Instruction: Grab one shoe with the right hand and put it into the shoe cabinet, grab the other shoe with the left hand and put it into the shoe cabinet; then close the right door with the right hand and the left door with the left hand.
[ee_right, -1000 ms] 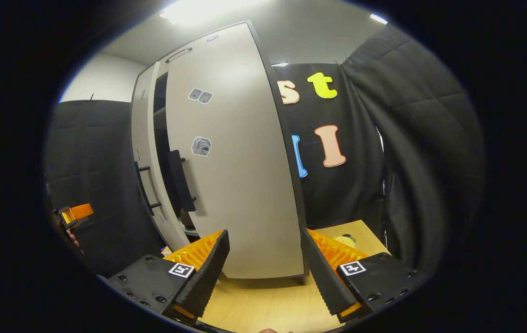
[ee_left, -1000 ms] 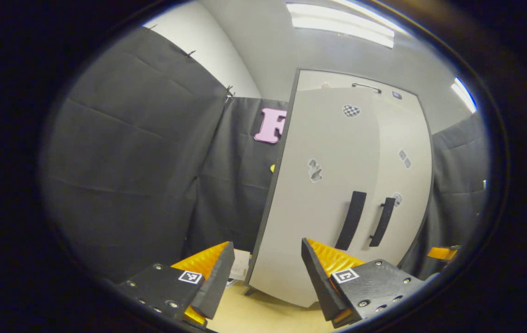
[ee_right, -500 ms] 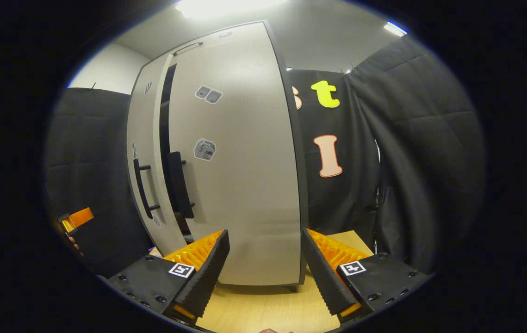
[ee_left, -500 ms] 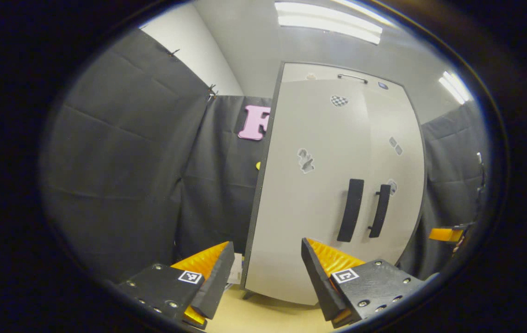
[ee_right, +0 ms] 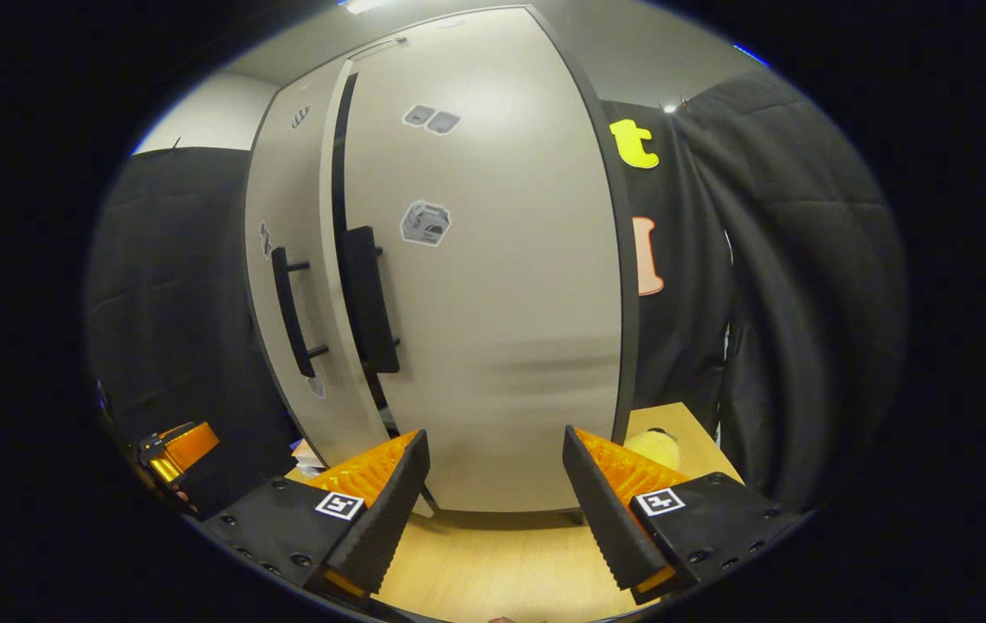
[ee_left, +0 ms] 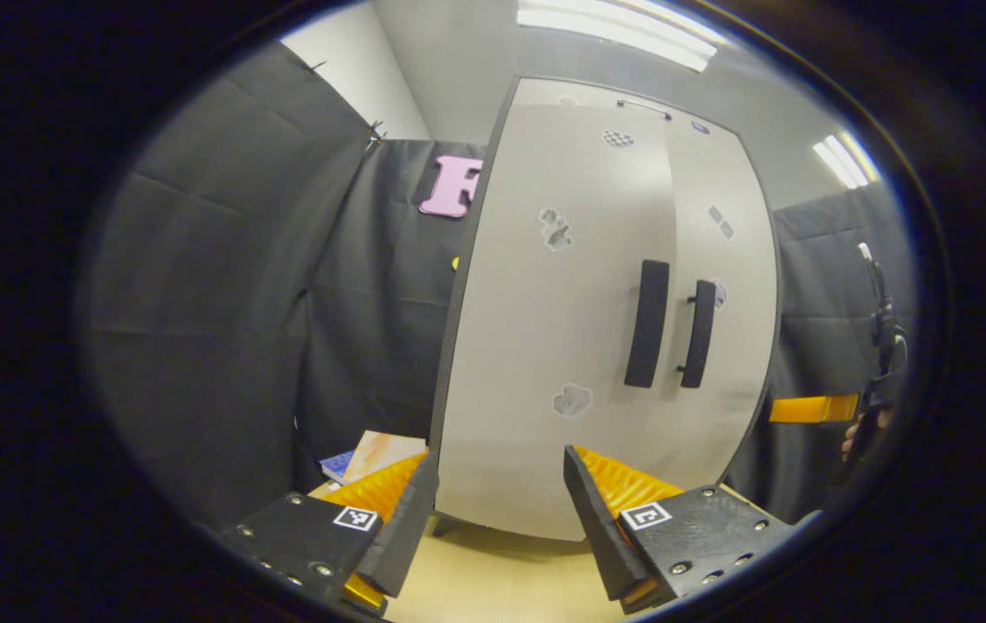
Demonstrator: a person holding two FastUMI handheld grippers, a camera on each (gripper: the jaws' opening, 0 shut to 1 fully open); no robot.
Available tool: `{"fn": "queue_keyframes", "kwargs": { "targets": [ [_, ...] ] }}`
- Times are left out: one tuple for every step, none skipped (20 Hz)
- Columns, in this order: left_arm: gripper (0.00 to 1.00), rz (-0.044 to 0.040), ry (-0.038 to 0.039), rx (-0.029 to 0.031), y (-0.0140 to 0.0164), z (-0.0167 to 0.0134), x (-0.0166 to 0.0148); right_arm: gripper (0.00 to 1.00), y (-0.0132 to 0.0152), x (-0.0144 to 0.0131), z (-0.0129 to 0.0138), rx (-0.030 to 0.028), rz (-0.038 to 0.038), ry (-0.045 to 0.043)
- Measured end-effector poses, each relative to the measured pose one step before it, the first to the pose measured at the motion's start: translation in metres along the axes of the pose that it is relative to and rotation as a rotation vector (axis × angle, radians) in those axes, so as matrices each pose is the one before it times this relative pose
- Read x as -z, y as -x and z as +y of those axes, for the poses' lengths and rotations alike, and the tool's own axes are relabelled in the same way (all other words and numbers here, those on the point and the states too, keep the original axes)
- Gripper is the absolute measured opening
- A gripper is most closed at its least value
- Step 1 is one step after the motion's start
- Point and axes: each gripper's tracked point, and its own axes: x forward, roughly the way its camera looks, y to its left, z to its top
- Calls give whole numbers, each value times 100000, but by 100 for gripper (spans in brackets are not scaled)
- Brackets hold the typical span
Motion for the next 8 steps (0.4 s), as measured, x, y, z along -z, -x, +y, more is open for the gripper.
{"fn": "queue_keyframes", "kwargs": {
  "targets": [
    [86,1591,1438,2057,-322,-364,1121,98,-119,454,561,-439,1266,-48],
    [85,1627,2141,2634,-395,-402,991,98,-96,253,430,93,783,-67],
    [86,1594,1470,2308,-384,-419,939,98,-139,423,348,794,1290,59],
    [85,2117,-187,1659,-543,-146,983,98,-16,350,258,515,988,410],
    [85,2795,-1255,346,-312,78,1161,98,125,449,241,379,1015,911],
    [86,1816,-1058,-397,-101,230,868,98,264,378,104,-71,895,1361],
    [86,1104,-577,-15,10,317,753,98,283,449,-41,-103,708,1735],
    [86,764,-507,-353,-102,222,429,98,315,501,-434,535,656,1959]
  ]
}}
